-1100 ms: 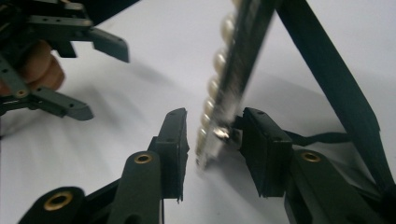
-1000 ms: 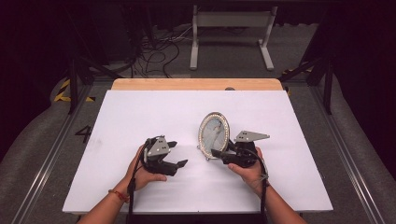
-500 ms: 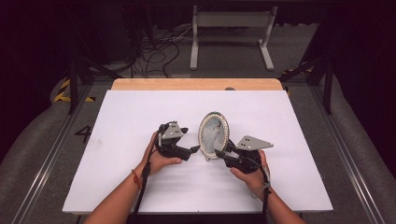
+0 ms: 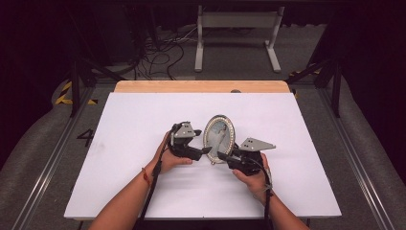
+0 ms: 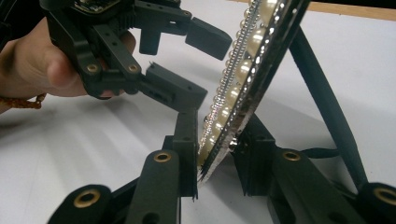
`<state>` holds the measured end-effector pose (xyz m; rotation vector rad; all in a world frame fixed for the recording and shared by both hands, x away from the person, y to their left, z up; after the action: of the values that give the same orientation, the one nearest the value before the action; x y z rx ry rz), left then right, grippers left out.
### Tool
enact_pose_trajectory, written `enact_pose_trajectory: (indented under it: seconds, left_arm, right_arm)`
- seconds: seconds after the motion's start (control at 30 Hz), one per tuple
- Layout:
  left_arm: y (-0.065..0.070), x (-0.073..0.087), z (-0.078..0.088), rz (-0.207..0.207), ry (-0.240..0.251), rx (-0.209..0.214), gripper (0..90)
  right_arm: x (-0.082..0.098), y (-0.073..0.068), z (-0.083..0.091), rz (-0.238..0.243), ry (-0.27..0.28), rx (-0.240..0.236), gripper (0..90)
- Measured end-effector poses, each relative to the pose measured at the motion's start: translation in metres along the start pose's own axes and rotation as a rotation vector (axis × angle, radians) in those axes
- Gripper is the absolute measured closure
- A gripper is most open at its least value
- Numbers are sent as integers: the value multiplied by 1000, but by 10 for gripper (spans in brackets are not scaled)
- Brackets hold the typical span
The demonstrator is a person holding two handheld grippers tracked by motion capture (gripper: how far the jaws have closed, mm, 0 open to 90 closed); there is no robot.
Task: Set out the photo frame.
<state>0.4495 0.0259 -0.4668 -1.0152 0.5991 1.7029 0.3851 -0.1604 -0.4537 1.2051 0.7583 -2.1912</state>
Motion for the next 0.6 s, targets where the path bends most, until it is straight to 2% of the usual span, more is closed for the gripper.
enact_pose_trajectory:
  seconds: [0.03, 0.07, 0.2, 0.23, 0.3, 0.37, 0.47, 0.6]
  left_arm:
    - [0, 0, 0, 0, 0, 0, 220]
    - [2, 1, -4, -4, -15, 22, 218]
    - [2, 2, -6, 1, -28, 31, 204]
    - [2, 2, -6, 15, -41, 38, 204]
    - [3, 1, -5, 19, -33, 56, 202]
    - [4, 0, -4, 10, -45, 47, 190]
    - [4, 1, -4, 17, -50, 62, 200]
    - [2, 0, -5, 18, -35, 46, 181]
  right_arm:
    - [0, 0, 0, 0, 0, 0, 726]
    - [-1, 0, 0, 3, -9, -1, 727]
    - [-3, 2, 1, 10, -23, -9, 733]
    - [-3, 3, 1, 8, -27, -14, 734]
    - [-4, 4, 2, 13, -39, -19, 738]
    - [-5, 5, 2, 5, -47, -33, 741]
    - [-6, 6, 2, 7, -52, -40, 743]
    - [-6, 7, 3, 2, -51, -46, 744]
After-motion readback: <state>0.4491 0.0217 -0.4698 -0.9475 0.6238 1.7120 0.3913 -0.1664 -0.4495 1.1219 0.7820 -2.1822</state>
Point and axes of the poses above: each handheld gripper's, and its own axes: z roughly backward along the jaws, x roughly out of its underside, y roughly to its right, the point moved 4 cm from there along -z, roughly forward along the jaws, and after that the axes turned 6 degrees about -z, right-handed, at the moved point
